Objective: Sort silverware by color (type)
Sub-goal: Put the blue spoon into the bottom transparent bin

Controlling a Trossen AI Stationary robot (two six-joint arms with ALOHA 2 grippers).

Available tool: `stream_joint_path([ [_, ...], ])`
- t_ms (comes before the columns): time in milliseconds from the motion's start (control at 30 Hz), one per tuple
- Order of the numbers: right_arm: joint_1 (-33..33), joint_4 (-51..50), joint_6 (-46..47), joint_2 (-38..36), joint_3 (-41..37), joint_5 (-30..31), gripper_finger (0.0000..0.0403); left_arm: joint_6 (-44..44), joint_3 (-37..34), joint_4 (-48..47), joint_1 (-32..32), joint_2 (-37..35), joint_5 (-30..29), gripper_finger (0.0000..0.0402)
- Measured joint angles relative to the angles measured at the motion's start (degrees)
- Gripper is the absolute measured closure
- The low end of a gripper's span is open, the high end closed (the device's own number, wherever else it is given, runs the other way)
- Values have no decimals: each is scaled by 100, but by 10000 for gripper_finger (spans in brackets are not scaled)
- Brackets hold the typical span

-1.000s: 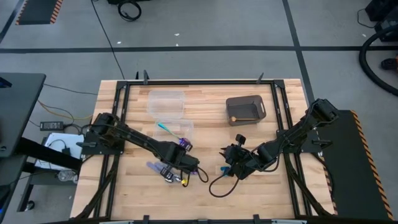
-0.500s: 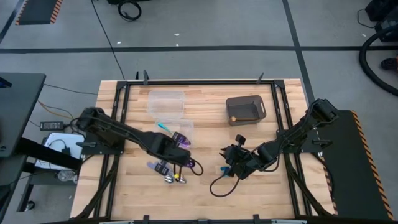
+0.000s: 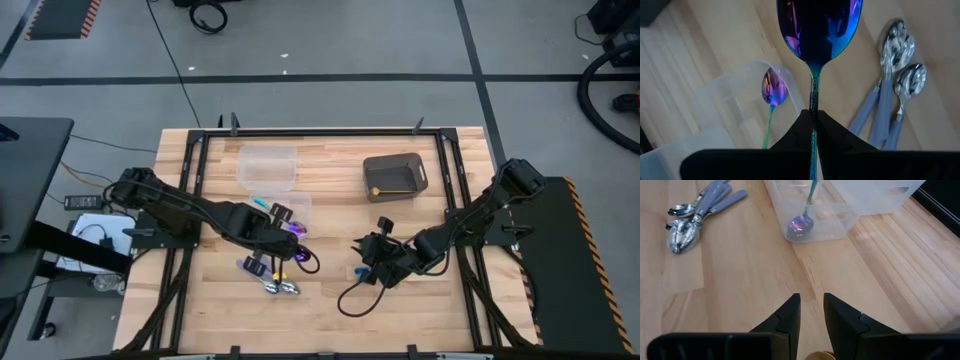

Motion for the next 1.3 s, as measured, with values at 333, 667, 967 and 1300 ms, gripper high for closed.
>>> stream_joint_path([
  [333, -15, 90, -101, 0, 0, -2, 308, 14, 0, -19, 0, -4, -59, 387],
  [667, -20, 122, -119, 0, 0, -2, 308, 3, 0, -56, 0, -2, -63, 387],
  [967, -20, 120, -105, 0, 0, -2, 308, 1, 0, -95, 8, -2, -101, 387],
  [1300, -13, 143, -103, 0, 0, -4, 308, 143, -183, -611, 479, 0, -581, 387],
])
